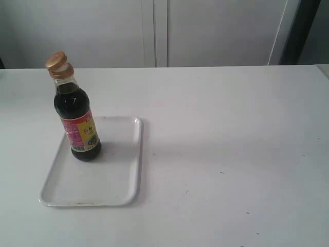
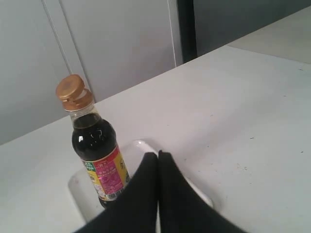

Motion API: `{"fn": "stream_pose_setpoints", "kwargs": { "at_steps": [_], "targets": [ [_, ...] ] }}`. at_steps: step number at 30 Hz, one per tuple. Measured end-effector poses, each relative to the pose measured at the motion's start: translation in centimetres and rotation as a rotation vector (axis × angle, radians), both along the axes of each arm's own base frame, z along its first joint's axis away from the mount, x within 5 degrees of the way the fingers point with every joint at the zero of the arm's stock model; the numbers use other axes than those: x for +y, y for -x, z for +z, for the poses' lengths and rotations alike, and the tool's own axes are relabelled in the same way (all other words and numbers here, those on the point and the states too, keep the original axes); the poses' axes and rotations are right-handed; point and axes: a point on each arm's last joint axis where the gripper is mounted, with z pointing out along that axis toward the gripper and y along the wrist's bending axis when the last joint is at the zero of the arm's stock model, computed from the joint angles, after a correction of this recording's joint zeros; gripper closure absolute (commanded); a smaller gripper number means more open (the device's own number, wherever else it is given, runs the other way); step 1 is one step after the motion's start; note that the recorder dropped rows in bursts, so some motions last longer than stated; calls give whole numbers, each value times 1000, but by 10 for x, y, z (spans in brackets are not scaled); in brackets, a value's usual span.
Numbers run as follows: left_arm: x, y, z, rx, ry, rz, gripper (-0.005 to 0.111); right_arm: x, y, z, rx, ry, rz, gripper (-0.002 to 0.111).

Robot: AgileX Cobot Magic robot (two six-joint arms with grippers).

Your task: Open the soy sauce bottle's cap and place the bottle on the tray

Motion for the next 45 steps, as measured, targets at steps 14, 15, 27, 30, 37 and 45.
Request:
{"fn": "stream_pose_setpoints", "kwargs": {
  "at_steps": [14,15,27,30,37,45],
  "targets": [
    [21,-9,-28,103,-110,247,107,0,0,0,2,0,0,108],
    [23,-9,-30,102,-108,270,107,0,0,0,2,0,0,108],
    [35,-10,-58,82,-52,417,107,0,0,0,2,0,0,108],
    [35,-13,-67,103,-39,424,107,0,0,0,2,0,0,108],
    [37,-17,-87,166,-6,457,107,0,0,0,2,0,0,108],
    [38,-19,-100,200,-12,489,107,0,0,0,2,-2,0,108]
  ]
}}
